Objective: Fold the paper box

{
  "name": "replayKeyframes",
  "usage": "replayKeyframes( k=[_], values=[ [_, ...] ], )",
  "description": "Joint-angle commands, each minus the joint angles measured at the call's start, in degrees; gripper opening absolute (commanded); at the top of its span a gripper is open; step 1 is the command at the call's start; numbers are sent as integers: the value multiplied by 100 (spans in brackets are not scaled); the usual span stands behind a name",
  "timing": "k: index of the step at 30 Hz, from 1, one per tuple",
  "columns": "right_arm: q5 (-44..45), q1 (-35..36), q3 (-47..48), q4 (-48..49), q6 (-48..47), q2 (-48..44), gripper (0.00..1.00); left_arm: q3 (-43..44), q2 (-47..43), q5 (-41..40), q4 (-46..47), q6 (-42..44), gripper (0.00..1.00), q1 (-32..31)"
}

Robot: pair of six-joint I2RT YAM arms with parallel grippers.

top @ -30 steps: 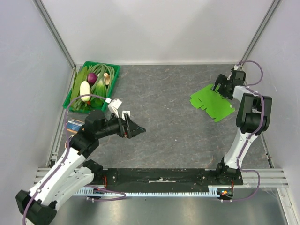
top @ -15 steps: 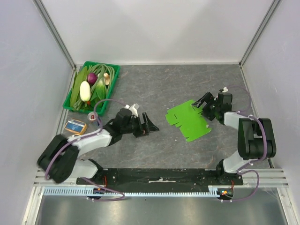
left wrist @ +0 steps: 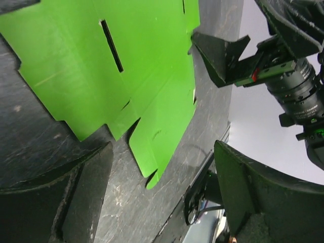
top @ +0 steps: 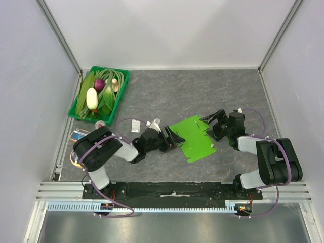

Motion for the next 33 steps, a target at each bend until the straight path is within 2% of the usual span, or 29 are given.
replayKeyframes(
  k=[1, 4, 9, 15, 20, 24, 28, 30, 33],
  values=[
    [-40, 72, -190, -127, 267, -67, 98, -340, 85, -1113, 367, -401, 87, -130],
    [-49, 90, -278, -14, 363, -67, 98, -366, 225, -1211, 541, -471, 86, -182],
    [-75, 98, -401, 145, 530, -58, 98, -602, 603, -1413, 1709, -612, 82, -261],
    [-128, 169, -401, 198, 557, -49, 98, -691, 876, -1483, 2519, -647, 76, -297],
    [-67, 318, -410, 119, 434, -120, 98, -691, 709, -1702, 2248, -542, 73, -314],
    [-136, 493, -200, -239, -337, -217, 98, -639, 463, -1765, 1712, -392, 73, -306],
    [-259, 661, 371, -1260, -1953, -234, 98, -691, 454, -1721, 1702, -383, 73, -306],
    [-504, 687, 574, -1498, -2211, -77, 98, -726, 428, -1660, 1772, -331, 75, -306],
    [-901, 705, 566, -1324, -2221, 109, 98, -726, 366, -1449, 1913, -164, 78, -306]
  ],
)
